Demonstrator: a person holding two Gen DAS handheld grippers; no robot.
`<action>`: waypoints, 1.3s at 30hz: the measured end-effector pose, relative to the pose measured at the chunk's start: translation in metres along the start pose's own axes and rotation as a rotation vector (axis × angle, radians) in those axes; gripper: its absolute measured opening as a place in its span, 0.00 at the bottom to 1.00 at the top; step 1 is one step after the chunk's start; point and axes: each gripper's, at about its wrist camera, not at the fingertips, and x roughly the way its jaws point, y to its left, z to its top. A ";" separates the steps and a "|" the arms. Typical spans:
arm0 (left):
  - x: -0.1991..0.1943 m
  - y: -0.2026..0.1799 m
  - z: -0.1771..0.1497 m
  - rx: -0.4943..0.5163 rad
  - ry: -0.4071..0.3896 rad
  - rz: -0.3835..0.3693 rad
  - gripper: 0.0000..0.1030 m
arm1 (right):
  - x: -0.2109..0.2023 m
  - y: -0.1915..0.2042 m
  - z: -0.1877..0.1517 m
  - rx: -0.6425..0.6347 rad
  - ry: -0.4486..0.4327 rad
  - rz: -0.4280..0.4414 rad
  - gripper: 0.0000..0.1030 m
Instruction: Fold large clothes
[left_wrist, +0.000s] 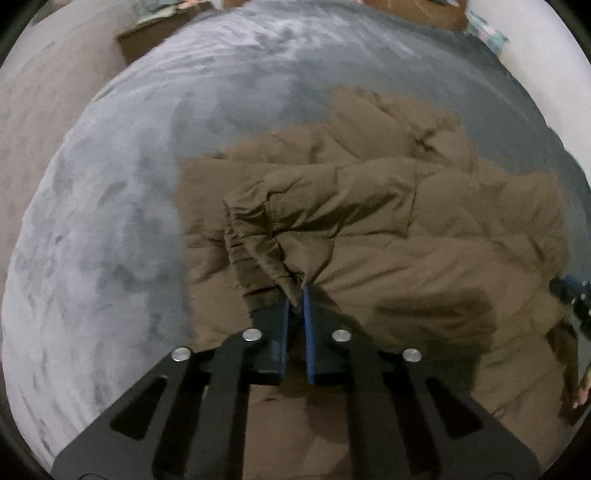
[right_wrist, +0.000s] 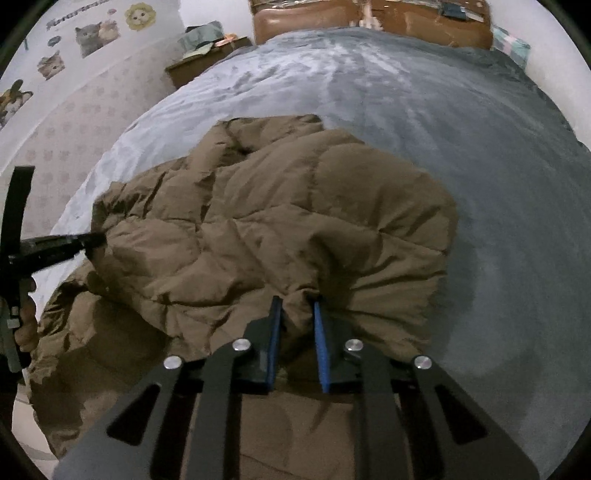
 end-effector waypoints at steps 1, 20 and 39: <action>-0.005 0.008 -0.001 -0.011 -0.018 0.021 0.03 | 0.003 0.006 0.000 -0.016 0.007 0.005 0.18; -0.017 0.065 -0.021 -0.065 -0.067 0.058 0.60 | -0.036 -0.059 -0.012 0.182 -0.157 -0.145 0.77; -0.036 -0.003 0.013 -0.024 -0.179 -0.030 0.97 | -0.049 -0.014 0.014 0.087 -0.325 -0.264 0.95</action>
